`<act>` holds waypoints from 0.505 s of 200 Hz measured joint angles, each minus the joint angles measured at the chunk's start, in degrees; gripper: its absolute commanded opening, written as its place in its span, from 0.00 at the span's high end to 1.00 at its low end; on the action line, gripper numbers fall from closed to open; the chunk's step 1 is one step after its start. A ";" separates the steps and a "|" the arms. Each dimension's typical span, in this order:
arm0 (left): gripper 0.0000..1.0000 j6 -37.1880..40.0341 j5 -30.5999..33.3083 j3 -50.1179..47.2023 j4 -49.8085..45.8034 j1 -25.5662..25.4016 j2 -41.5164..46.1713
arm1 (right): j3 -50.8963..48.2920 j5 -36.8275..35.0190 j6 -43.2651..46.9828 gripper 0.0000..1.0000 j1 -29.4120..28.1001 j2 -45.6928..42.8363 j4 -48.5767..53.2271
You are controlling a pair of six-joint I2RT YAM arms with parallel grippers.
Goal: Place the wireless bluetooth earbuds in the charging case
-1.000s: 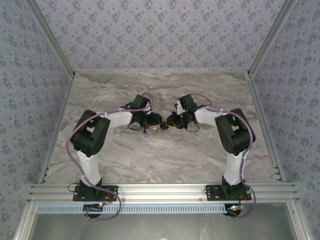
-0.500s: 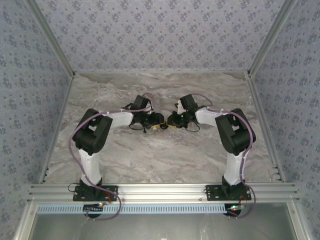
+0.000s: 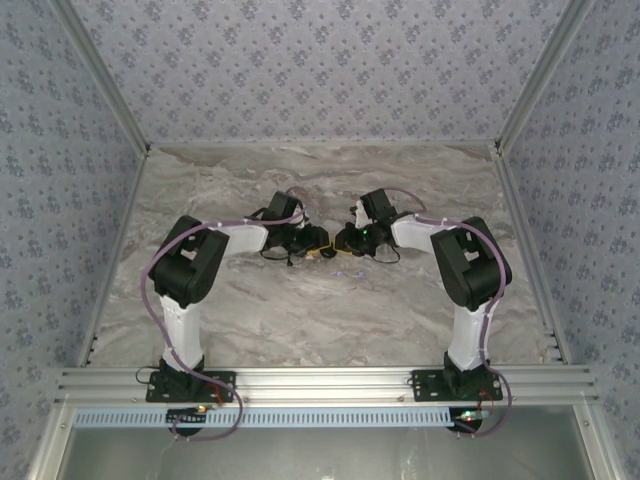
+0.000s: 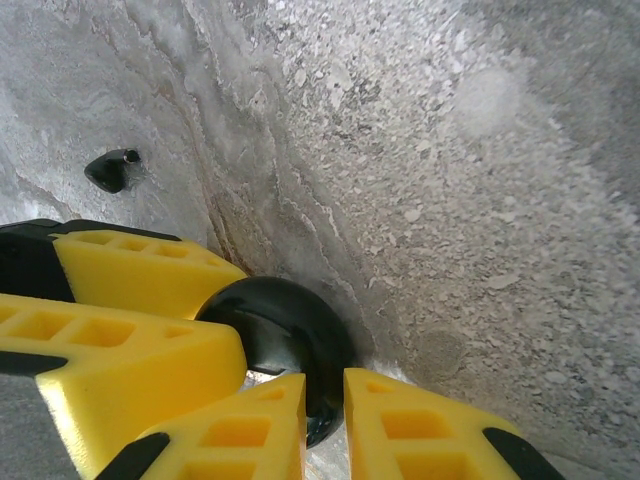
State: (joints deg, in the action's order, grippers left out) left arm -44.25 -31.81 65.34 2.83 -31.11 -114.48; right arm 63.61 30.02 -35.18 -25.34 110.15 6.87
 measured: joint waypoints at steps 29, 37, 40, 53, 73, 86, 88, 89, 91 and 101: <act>0.65 -0.72 -0.52 -0.44 0.92 -0.20 -0.07 | -0.07 0.11 -0.07 0.82 0.00 0.00 -0.26; 0.66 -1.18 -0.57 -0.74 1.51 -0.28 -0.07 | -0.07 0.11 -0.26 0.82 0.00 0.02 -0.31; 0.67 -1.29 -0.61 -0.83 1.70 -0.33 -0.07 | -0.07 0.15 -0.42 0.82 0.00 0.04 -0.31; 0.68 -1.92 -0.85 -1.25 2.58 -0.39 -0.07 | -0.07 0.28 -0.63 0.82 0.04 0.09 -0.33; 0.73 -3.19 -1.25 -1.92 3.98 -0.37 -0.07 | -0.17 0.52 -1.11 0.82 0.26 0.13 -0.52; 0.78 -3.85 -1.40 -2.12 4.63 -0.37 -0.07 | -0.46 0.83 -1.49 0.80 0.48 0.11 -0.87; 0.78 -3.87 -1.46 -2.16 4.72 -0.37 -0.07 | -0.50 0.87 -1.51 0.80 0.52 0.11 -0.94; 0.78 -3.98 -1.42 -2.19 4.79 -0.37 -0.07 | -0.50 0.90 -1.51 0.80 0.55 0.11 -0.96; 0.78 -4.22 -1.40 -2.21 4.79 -0.37 -0.07 | -0.57 0.90 -1.55 0.79 0.61 0.11 -0.98; 0.79 -4.42 -1.42 -2.25 5.01 -0.37 -0.04 | -0.87 0.94 -1.70 0.76 0.74 0.09 -1.36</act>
State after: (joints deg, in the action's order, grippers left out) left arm -48.66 -33.23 63.09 7.84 -31.48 -114.52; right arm 62.74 30.96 -36.88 -24.60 110.24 5.52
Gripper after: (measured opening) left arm 0.224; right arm 0.205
